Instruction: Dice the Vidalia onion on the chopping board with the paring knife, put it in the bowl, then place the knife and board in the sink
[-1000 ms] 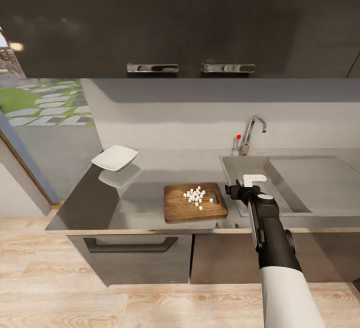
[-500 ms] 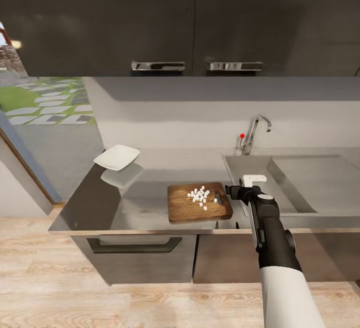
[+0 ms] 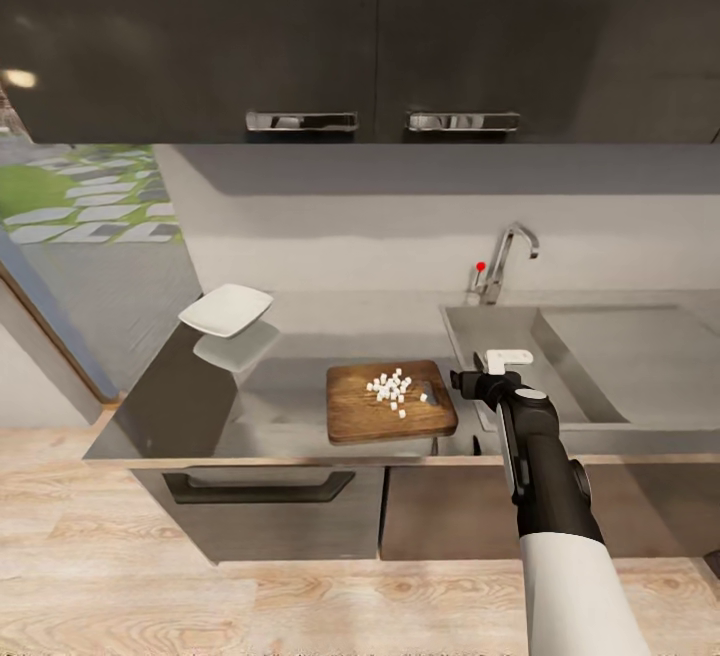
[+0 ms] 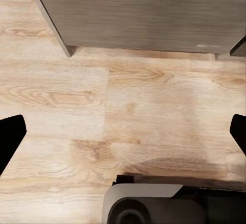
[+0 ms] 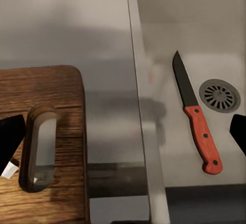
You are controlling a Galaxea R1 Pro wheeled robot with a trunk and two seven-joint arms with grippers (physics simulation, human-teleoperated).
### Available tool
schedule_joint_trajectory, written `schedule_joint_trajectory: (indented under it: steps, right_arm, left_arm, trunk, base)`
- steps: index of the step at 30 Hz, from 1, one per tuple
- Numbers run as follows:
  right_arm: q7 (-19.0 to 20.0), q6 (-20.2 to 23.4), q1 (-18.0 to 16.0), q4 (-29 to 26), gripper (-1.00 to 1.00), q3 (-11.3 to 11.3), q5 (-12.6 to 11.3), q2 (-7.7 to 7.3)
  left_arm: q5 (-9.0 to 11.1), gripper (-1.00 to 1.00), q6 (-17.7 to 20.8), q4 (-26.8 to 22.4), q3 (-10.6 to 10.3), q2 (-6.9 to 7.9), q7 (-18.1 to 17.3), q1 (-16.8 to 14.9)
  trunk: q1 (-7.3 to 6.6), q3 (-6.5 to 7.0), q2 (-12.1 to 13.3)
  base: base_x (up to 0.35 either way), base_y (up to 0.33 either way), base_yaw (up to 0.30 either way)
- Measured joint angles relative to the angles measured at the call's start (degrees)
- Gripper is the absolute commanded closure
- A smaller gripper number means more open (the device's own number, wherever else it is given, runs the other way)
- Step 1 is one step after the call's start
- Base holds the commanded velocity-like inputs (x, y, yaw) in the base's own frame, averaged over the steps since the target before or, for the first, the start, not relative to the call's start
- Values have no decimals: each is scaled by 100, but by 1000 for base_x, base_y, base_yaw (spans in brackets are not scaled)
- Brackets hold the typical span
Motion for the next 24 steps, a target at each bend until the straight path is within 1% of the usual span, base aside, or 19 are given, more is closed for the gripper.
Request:
schedule_joint_trajectory:
  steps: [14, 19, 24]
  right_arm:
    - [0, 1, 0, 0, -100, 9, 0, 0]
    - [0, 1, 0, 8, -100, 9, 1, 2]
    - [0, -7, 0, 108, -100, 16, 7, 4]
  left_arm:
    - [0, -100, -1, -6, -2, 0, 0, 0]
    - [0, -100, -1, -4, -3, 0, 0, 0]
    - [0, -100, -1, 2, -2, 0, 0, 0]
  trunk:
    - [0, -125, 0]
    - [0, -171, 0]
    - [0, -216, 0]
  base:
    - [0, 0, 0]
    - [42, 86, 0]
    - [4, 11, 0]
